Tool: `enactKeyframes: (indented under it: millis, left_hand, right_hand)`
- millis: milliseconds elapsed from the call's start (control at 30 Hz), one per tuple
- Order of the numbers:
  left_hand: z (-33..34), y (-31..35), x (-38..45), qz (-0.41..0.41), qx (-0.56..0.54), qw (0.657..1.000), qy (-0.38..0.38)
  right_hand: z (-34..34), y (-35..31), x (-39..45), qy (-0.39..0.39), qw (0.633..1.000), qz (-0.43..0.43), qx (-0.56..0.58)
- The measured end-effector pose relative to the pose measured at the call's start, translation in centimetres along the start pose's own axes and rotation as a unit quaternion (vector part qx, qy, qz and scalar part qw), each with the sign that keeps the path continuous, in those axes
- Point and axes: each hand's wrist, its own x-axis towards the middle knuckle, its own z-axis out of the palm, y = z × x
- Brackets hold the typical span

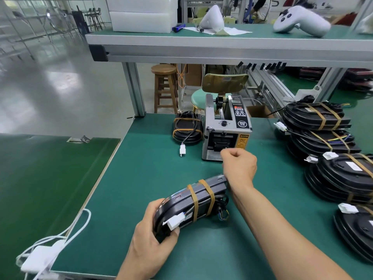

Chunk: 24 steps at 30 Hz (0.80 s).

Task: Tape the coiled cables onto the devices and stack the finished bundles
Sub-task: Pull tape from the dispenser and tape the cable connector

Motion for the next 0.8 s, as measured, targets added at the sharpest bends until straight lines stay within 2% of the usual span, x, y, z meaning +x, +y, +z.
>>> enactKeyframes:
  millis: [100, 233, 367, 567, 800]
  left_hand:
    - [-0.1, 0.1, 0.2, 0.010, -0.009, 1.000, 0.005]
    - [-0.1, 0.4, 0.2, 0.019, -0.008, 1.000, 0.009]
    - [0.0, 0.5, 0.2, 0.024, -0.008, 1.000, 0.010]
    - [0.0, 0.3, 0.1, 0.016, -0.013, 1.000, 0.012]
    - [0.0, 0.3, 0.0, 0.014, 0.010, 1.000, 0.006]
  right_hand:
    - [-2.3, 1.8, -1.9, -0.046, 0.999, 0.006, 0.010]
    - [-4.0, 0.6, -2.9, -0.071, 0.993, -0.053, 0.083]
    - [-5.7, -1.3, -4.7, -0.129, 0.974, -0.111, 0.151]
    - [-8.4, -2.6, -7.3, -0.194, 0.953, -0.113, 0.206]
    - [-9.2, -2.8, -8.8, -0.212, 0.946, -0.142, 0.198]
